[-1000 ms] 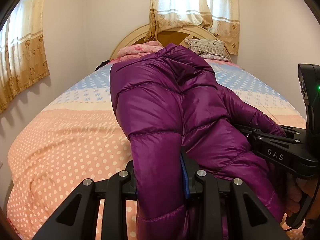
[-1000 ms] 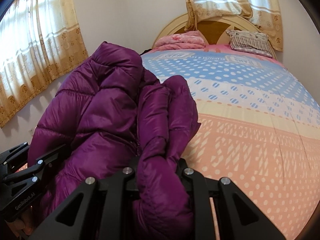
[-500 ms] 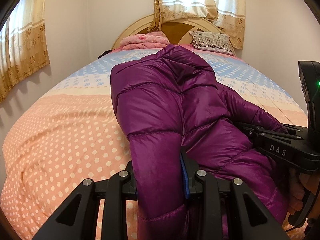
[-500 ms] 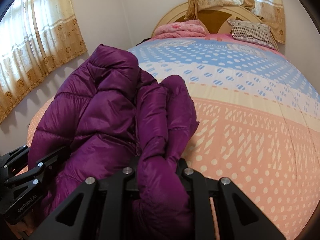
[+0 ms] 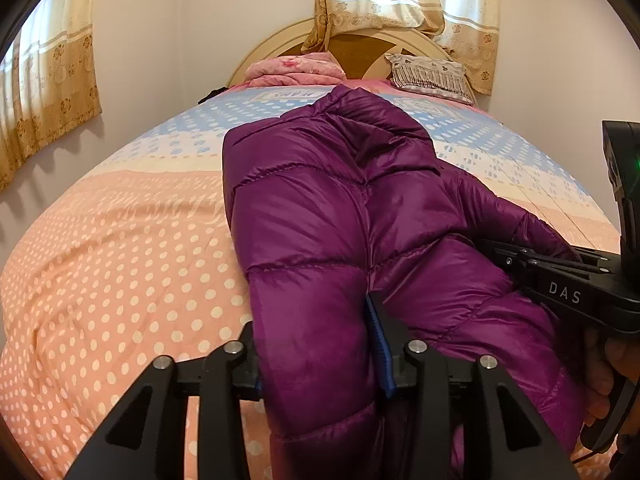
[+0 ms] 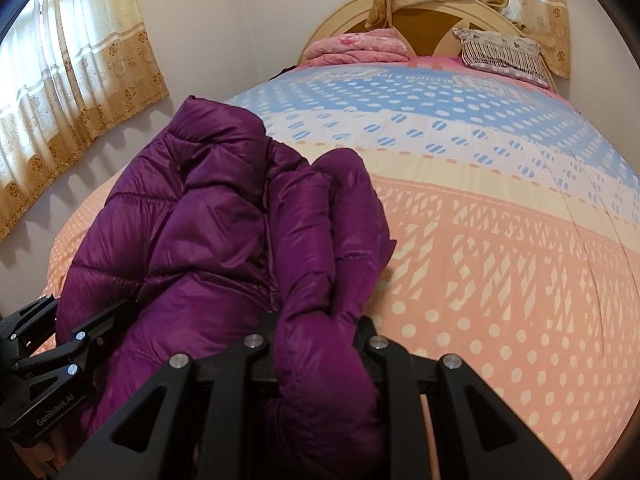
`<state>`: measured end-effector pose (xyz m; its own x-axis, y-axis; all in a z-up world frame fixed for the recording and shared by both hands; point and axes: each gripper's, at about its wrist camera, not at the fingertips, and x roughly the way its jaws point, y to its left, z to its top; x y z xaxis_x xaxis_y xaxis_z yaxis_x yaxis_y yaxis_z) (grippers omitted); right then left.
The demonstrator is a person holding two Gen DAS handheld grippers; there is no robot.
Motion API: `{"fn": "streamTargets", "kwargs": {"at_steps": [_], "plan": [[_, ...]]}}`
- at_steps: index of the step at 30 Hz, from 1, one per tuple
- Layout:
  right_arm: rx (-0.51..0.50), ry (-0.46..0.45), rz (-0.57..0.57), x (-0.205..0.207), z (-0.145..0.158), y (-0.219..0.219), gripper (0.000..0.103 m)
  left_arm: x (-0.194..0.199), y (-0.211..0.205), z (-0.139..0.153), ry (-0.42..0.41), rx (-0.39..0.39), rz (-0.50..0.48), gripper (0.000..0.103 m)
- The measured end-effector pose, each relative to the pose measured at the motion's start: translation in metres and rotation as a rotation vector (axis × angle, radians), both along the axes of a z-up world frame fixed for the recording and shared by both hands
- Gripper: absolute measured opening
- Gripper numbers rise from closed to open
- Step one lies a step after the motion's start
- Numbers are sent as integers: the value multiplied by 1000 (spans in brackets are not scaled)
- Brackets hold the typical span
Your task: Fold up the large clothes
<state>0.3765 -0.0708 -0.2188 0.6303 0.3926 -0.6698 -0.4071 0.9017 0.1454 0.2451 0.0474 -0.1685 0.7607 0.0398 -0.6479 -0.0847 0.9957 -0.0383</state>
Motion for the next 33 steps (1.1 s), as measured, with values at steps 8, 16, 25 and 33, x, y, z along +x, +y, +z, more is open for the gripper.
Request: {"fn": "streamTargets", "kwargs": {"at_steps": [8,16,25,33], "plan": [[5,30,-20,5,-9,1,33,2,4,-10,-7,-3,56,74],[-2,29,-31,5,-13,4,40,1,7,-14,-18,-18,70,77],[0,32,-60,-1,-4,3,45,-6,2,0,-7,45,124,77],[-21,-94,-101,-78,67,-26,60,-98,2,89,-152,77,203,77]]}}
